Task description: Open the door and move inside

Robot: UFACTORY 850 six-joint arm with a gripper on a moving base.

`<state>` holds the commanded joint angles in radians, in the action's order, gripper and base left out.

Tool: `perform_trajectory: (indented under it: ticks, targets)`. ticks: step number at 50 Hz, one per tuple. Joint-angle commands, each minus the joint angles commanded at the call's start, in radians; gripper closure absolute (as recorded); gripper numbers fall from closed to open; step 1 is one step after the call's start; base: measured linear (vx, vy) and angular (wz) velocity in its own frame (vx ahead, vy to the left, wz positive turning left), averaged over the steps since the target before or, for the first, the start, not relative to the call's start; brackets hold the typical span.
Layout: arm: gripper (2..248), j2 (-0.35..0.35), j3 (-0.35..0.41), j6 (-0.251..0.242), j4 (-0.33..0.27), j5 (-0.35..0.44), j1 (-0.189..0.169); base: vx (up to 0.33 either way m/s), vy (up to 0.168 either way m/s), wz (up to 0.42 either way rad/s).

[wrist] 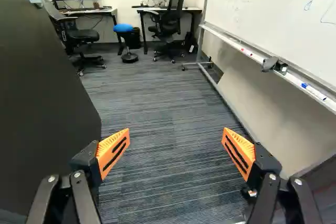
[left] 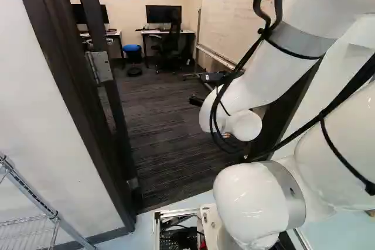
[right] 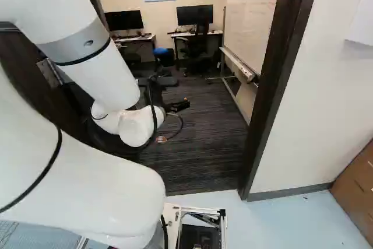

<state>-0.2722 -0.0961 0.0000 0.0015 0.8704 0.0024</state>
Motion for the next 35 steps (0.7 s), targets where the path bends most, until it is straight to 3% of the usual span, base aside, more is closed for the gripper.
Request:
perform_trajectory:
  ticks: [35]
  targets:
    - [3,-0.007,0.009,0.000,-0.002,0.002,-0.002,0.000,0.000,0.001]
